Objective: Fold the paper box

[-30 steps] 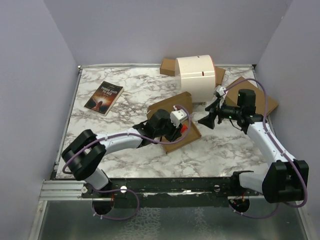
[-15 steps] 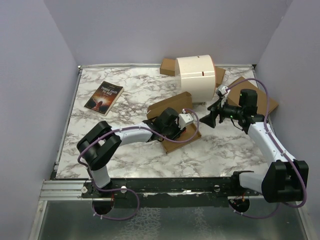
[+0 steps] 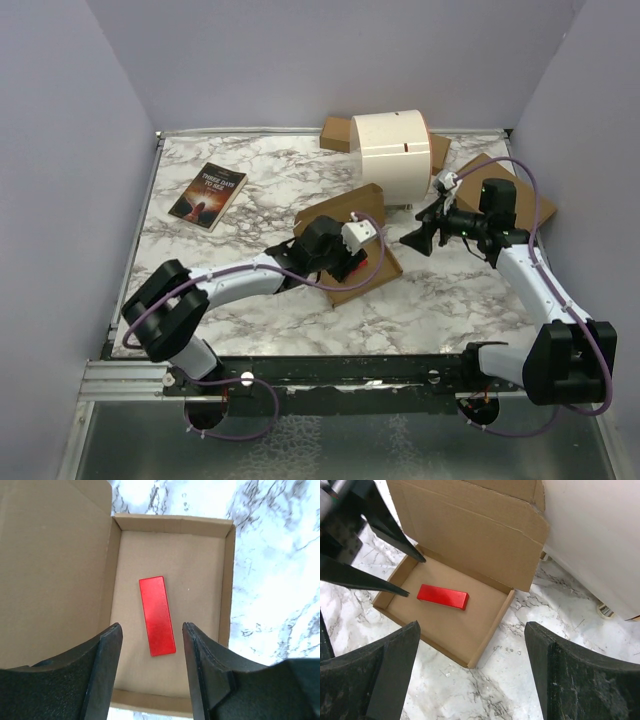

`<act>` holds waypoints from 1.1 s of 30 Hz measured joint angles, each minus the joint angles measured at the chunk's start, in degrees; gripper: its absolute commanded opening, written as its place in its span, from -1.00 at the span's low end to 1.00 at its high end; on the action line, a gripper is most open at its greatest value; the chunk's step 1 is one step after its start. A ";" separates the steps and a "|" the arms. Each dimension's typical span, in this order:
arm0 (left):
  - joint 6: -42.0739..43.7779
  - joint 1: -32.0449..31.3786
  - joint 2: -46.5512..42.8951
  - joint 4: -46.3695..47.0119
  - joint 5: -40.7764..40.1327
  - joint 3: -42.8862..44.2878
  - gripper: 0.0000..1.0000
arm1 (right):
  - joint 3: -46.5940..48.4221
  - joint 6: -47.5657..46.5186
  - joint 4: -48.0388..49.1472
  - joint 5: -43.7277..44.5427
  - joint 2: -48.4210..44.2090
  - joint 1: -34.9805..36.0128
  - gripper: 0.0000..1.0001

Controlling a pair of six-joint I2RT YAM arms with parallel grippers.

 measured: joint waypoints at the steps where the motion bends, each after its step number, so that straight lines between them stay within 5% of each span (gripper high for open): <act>1: -0.57 0.02 -1.68 1.27 -0.04 -1.27 0.03 | -0.04 -0.04 0.02 -0.22 0.00 -0.04 0.73; 5: -4.22 1.36 -11.04 7.21 0.76 -9.07 -0.06 | -0.35 -1.75 0.00 -2.89 -0.22 -0.04 0.77; 8: -8.63 5.25 -20.09 13.16 4.11 -16.59 -0.02 | -1.25 -4.28 1.09 -6.03 -1.25 -0.04 1.00; 13: -17.20 15.93 -35.67 18.86 7.23 -27.02 0.45 | -3.50 -10.78 4.81 -14.21 -2.97 -0.02 0.98; 17: -22.97 19.71 -48.33 18.99 4.81 -32.72 0.73 | 2.05 -13.66 5.40 -18.51 7.23 -0.04 0.99; 21: -27.30 23.26 -54.90 18.62 2.64 -35.95 0.72 | 9.07 -15.13 3.72 -20.87 17.22 -0.04 0.99; 33: -38.21 36.89 -24.96 32.13 22.88 -33.68 0.50 | 6.71 -14.38 3.04 -21.77 18.88 -0.04 0.99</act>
